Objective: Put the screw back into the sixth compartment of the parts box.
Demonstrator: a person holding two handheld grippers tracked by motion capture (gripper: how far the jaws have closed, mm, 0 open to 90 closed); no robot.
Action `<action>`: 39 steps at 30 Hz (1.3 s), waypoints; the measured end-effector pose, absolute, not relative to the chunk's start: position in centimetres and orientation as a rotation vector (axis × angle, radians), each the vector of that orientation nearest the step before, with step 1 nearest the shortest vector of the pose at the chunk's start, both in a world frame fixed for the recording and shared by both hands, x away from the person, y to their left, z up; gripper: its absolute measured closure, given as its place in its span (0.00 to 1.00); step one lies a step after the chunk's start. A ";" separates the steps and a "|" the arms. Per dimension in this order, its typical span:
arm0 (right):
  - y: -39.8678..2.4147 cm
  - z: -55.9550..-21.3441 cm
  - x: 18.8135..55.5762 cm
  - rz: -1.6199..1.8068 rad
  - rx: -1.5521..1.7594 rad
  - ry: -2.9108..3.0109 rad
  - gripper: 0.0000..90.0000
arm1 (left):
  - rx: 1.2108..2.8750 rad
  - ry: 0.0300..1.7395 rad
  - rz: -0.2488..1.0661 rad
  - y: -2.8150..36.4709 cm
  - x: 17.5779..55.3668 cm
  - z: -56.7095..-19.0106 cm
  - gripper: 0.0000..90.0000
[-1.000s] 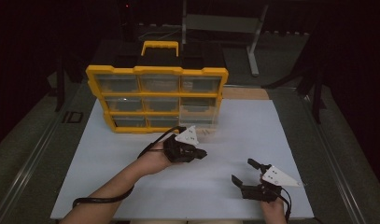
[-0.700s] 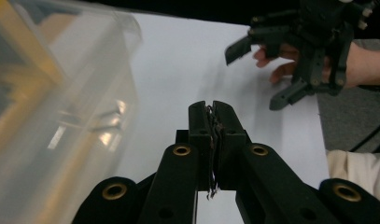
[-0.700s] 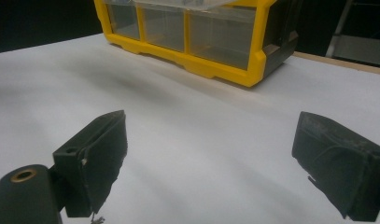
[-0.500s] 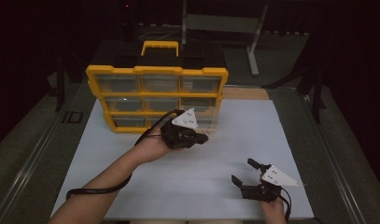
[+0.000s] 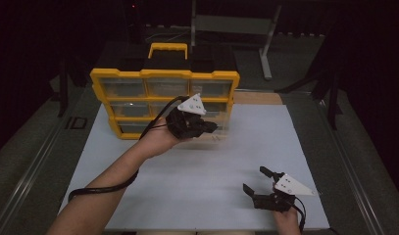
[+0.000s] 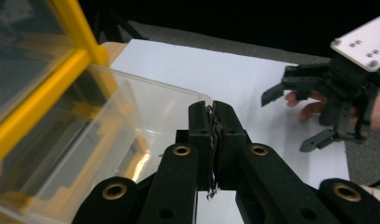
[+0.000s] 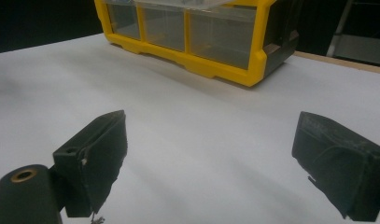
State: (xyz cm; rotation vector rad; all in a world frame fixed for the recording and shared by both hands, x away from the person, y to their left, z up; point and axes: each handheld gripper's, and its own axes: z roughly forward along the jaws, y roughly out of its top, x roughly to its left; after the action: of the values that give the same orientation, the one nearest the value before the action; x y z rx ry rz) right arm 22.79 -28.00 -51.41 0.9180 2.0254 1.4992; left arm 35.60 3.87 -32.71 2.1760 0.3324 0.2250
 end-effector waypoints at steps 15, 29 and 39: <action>-28.1 -51.4 22.8 1.501 0.919 2.025 0.12 | 2.273 0.507 0.273 3.4 38.7 -34.1 0.98; -28.2 -51.3 22.8 1.502 0.920 2.024 0.12 | 2.372 0.555 0.247 2.7 39.7 -34.5 0.97; -28.2 -51.3 22.7 1.504 0.922 2.021 0.12 | 2.316 0.583 0.241 3.3 39.4 -34.5 0.73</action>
State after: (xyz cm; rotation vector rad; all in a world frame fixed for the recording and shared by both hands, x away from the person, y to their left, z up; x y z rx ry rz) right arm 22.75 -28.23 -51.33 0.9222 2.0211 1.5037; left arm 39.44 3.25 -34.53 2.3163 0.5831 0.2410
